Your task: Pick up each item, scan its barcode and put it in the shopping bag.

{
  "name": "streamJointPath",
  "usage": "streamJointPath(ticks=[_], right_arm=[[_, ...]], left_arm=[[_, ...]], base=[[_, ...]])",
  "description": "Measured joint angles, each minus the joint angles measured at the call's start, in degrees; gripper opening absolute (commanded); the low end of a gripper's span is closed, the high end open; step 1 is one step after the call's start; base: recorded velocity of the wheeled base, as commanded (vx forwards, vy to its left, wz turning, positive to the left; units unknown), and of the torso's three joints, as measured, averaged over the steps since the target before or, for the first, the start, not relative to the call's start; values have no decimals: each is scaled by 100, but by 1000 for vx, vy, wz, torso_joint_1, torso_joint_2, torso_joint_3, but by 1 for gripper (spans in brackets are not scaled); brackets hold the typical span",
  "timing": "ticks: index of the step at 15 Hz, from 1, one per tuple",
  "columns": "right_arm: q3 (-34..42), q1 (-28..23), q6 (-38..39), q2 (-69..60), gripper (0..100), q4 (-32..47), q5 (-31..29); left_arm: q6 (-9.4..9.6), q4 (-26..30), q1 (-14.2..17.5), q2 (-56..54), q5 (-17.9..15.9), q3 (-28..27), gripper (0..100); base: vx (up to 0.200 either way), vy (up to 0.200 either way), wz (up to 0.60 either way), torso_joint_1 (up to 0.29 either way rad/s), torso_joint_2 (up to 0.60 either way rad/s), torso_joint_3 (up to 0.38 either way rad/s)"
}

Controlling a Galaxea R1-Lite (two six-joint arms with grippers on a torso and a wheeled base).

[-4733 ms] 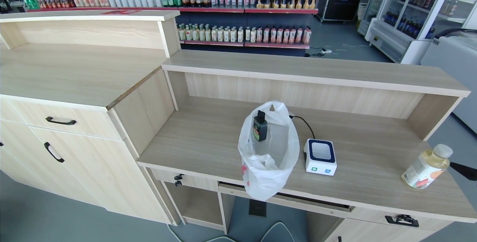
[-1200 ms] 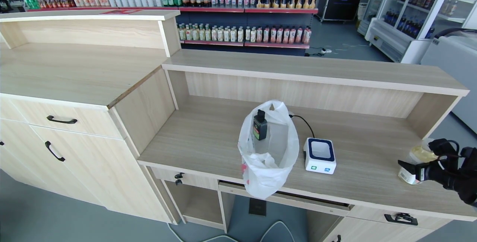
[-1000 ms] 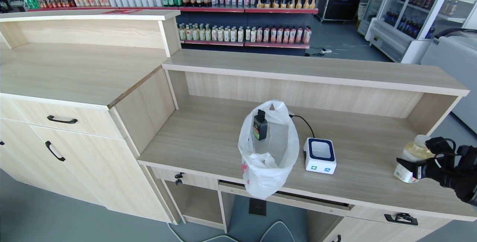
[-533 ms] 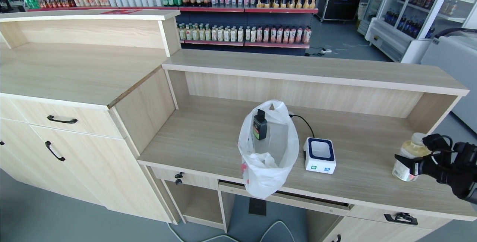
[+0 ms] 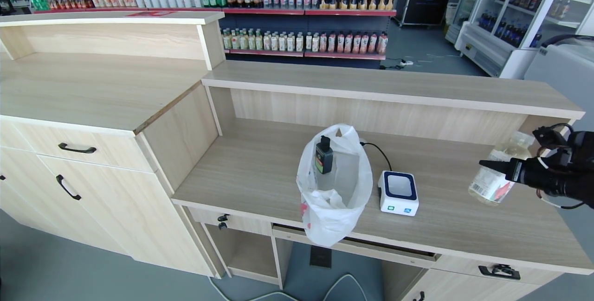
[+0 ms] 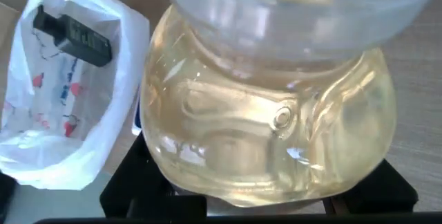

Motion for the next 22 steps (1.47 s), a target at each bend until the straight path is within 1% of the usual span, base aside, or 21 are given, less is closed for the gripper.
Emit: streamJointPath(ticks=[2, 3, 5, 6, 7, 9, 12, 14, 16, 18, 22], right_arm=[[-182, 603, 833, -984, 0, 762, 272], [-241, 953, 1292, -1477, 0, 995, 641], [-317, 1515, 2035, -2253, 0, 1208, 1464], [-339, 1794, 2330, -2614, 0, 1265, 1802], [-344, 1996, 2469, -2878, 0, 1296, 2021], [-319, 2458, 2559, -3339, 0, 1307, 2286], [-129, 2926, 2567, -3779, 0, 1325, 2303], [172, 3310, 2512, -4089, 0, 1323, 2300], [550, 3636, 2281, -4400, 0, 1325, 2300], [780, 3819, 2154, -4620, 0, 1325, 2299], [990, 3910, 2146, -4882, 0, 1323, 2300]], left_arm=[[0, 0, 0, 0, 2, 0, 100], [0, 0, 0, 0, 2, 0, 100], [0, 0, 0, 0, 2, 0, 100], [0, 0, 0, 0, 0, 0, 100], [0, 0, 0, 0, 0, 0, 100], [0, 0, -2, 0, 0, 0, 100], [0, 0, 0, 0, 0, 0, 100], [2, 0, 0, 0, 0, 0, 100], [0, 0, 0, 0, 0, 0, 100], [0, 0, 0, 0, 0, 0, 100], [0, 0, 0, 0, 2, 0, 100]], base=[[0, 0, 0, 0, 0, 0], [0, 0, 0, 0, 0, 0], [0, 0, 0, 0, 0, 0], [0, 0, 0, 0, 0, 0], [0, 0, 0, 0, 0, 0], [0, 0, 0, 0, 0, 0], [0, 0, 0, 0, 0, 0], [0, 0, 0, 0, 0, 0], [0, 0, 0, 0, 0, 0], [0, 0, 0, 0, 0, 0], [0, 0, 0, 0, 0, 0]])
